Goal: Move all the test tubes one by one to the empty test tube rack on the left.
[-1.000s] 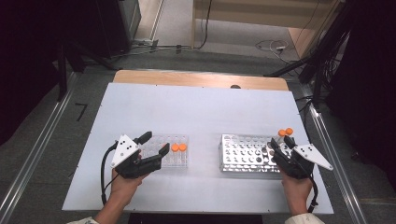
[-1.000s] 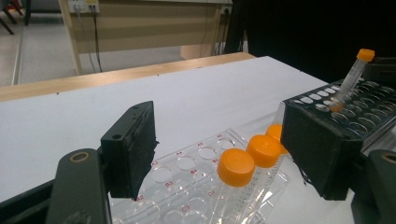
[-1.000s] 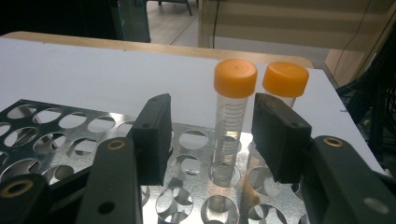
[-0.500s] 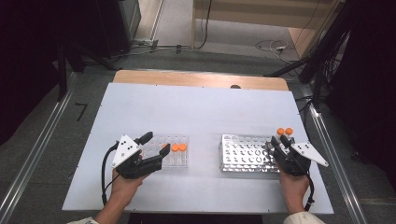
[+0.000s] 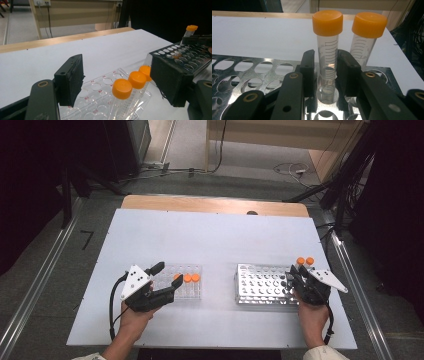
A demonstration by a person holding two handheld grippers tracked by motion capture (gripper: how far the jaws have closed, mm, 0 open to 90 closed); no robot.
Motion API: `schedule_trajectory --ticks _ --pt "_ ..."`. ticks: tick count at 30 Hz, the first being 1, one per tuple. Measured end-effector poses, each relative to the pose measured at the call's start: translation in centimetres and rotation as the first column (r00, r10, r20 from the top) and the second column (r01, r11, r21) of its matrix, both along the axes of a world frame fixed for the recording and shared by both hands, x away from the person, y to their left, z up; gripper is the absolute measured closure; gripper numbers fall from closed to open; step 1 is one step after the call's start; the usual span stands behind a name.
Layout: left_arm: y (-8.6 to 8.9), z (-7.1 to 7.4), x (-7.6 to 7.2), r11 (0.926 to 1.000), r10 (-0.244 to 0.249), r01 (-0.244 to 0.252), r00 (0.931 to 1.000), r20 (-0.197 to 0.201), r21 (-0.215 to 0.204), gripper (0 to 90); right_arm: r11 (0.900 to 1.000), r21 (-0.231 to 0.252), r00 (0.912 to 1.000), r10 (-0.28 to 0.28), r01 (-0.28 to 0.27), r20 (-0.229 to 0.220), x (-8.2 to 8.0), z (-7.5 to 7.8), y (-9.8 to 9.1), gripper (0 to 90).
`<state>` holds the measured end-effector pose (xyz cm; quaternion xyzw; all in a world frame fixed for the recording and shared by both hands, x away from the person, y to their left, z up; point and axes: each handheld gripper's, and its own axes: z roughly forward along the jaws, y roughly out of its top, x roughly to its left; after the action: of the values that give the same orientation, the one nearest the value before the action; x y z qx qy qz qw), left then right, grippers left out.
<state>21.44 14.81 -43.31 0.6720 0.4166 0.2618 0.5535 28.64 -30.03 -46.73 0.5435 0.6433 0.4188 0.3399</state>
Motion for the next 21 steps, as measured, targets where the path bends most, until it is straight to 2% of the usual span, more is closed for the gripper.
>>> schedule_trajectory --ticks 4,9,15,21 --pt "-0.1 0.0 0.0 1.0000 -0.002 0.002 1.0000 0.000 0.000 27.8 1.0000 0.004 1.0000 -0.009 0.009 0.000 0.1 0.0 -0.1 71.0" --pt "-0.1 0.0 0.0 1.0000 -0.002 0.002 1.0000 0.001 0.000 28.0 1.0000 -0.003 0.9998 -0.008 0.008 0.016 0.0 0.0 -0.1 71.9" --pt "0.0 0.0 0.0 1.0000 -0.002 0.002 1.0000 0.001 0.000 28.0 0.9992 -0.036 0.9964 -0.012 0.015 0.083 -0.7 0.9 0.2 72.0" --pt "0.0 0.0 -0.1 1.0000 -0.004 0.004 1.0000 0.000 0.001 28.0 0.9990 -0.038 0.9901 -0.019 0.024 0.139 -1.4 2.4 0.2 72.0"
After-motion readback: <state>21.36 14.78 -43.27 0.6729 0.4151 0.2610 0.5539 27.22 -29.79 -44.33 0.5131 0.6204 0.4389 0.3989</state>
